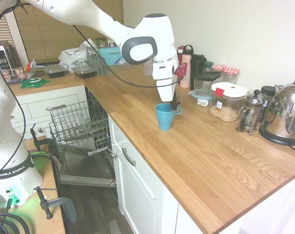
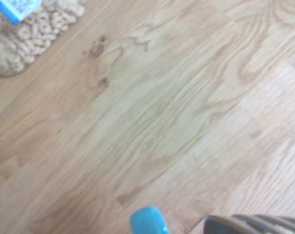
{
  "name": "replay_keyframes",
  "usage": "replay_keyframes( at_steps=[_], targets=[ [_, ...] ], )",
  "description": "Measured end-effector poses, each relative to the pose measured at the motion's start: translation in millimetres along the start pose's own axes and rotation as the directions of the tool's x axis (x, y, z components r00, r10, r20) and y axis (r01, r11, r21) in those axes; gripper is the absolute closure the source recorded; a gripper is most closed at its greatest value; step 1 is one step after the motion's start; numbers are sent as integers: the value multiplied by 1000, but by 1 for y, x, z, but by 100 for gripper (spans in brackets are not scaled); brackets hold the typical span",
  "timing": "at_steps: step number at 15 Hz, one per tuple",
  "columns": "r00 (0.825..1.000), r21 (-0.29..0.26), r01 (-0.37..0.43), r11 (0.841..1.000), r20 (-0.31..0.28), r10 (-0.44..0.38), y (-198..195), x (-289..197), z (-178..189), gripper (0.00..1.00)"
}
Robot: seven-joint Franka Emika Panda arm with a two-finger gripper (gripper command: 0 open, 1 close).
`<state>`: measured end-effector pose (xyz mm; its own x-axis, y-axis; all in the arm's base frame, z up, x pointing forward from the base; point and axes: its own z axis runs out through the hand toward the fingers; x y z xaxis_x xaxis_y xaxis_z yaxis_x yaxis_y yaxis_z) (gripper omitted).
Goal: Put the fork in the dishwasher
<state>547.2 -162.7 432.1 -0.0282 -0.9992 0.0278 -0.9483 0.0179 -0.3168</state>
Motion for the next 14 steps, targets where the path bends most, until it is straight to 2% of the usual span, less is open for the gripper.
replay_keyframes(
  at_steps=[4, 6, 11, 13, 14],
  targets=[
    [1000, 13, 5, 1000, -8, -5, -2, -5, -9, 100],
    [1000, 47, 3, 999, -14, -2, 3, -4, -32, 100],
    [998, 178, 31, 984, -60, -20, 51, 5, -141, 100],
    [993, 223, 81, 971, -105, -59, 70, -11, -192, 100],
    [988, 227, 119, 967, -119, -94, 80, -28, -213, 100]
  ],
)
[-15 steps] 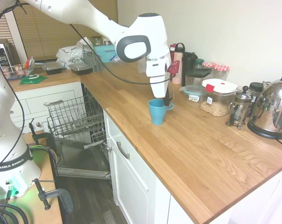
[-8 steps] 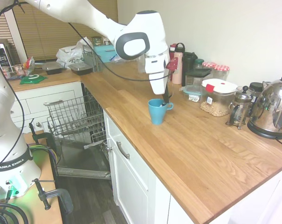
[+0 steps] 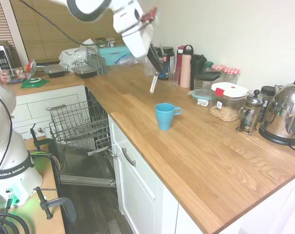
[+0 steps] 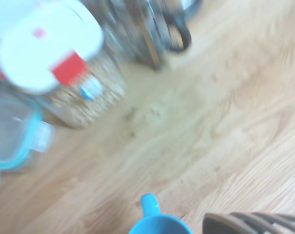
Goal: Put the fork in the dishwasher
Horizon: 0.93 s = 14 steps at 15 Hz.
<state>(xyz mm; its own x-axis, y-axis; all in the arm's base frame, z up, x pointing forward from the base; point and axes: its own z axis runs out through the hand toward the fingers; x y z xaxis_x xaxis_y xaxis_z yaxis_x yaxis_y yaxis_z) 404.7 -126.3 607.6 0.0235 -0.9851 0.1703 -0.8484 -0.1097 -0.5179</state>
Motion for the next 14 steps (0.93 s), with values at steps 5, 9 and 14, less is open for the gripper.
replay_keyframes(
  at_steps=[5, 9, 14],
  targets=[
    [947, -90, 314, 945, -43, -319, 38, -199, -50, 100],
    [851, -169, 496, 852, -98, -515, 73, -364, -16, 100],
    [737, -279, 635, 720, -60, -673, 117, -480, 36, 100]
  ],
)
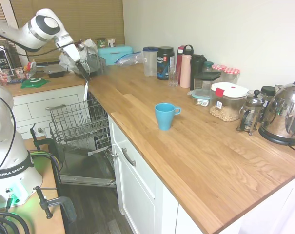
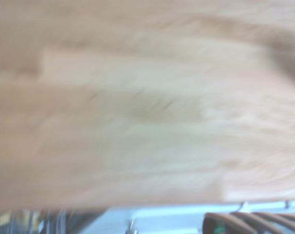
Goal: Put the fork in the dishwasher
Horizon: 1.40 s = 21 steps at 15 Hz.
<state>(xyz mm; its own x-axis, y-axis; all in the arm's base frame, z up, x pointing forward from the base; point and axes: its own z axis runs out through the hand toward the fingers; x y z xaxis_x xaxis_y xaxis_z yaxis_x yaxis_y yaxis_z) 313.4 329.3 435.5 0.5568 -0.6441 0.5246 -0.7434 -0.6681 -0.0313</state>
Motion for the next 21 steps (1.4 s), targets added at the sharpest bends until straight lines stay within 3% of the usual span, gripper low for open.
replay_keyframes(
  at_steps=[3, 8, 10, 19, 21],
  targets=[
    [996, -44, 85, 995, 11, -85, -16, -37, 17, 100],
    [976, -139, 219, 966, 41, -215, -24, -99, 59, 100],
    [967, -164, 252, 954, 85, -241, -34, -115, 72, 100],
    [920, -228, 382, 896, 188, -344, -64, -210, 68, 100],
    [891, -220, 431, 875, 261, -373, -79, -225, 55, 100]
  ],
)
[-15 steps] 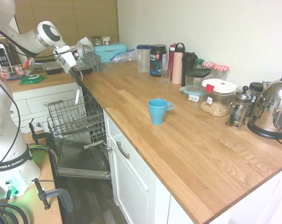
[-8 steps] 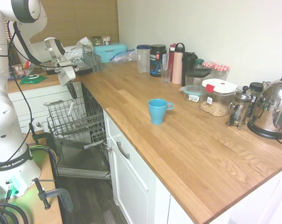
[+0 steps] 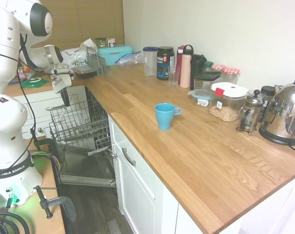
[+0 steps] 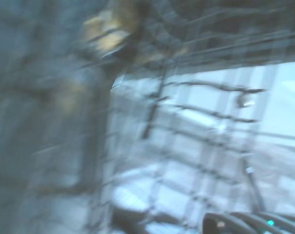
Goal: Put the fork in the dishwasher
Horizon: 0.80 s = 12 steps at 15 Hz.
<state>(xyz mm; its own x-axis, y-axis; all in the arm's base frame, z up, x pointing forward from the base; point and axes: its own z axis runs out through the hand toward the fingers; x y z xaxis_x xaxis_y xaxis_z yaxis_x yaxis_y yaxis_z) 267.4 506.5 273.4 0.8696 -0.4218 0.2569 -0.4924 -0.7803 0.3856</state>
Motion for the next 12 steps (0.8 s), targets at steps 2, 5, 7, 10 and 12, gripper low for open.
replay_keyframes(
  at_steps=[2, 5, 7, 10, 12],
  targets=[
    [998, 12, 39, 999, 42, -40, -15, 1, -26, 100],
    [994, 33, 39, 999, 99, -42, -41, 25, -50, 100],
    [988, 21, 16, 1000, 152, -19, -60, 54, -47, 100],
    [977, -12, 3, 1000, 215, 0, -87, 85, -29, 100],
    [972, -43, 7, 999, 236, 4, -102, 91, -8, 100]
  ],
)
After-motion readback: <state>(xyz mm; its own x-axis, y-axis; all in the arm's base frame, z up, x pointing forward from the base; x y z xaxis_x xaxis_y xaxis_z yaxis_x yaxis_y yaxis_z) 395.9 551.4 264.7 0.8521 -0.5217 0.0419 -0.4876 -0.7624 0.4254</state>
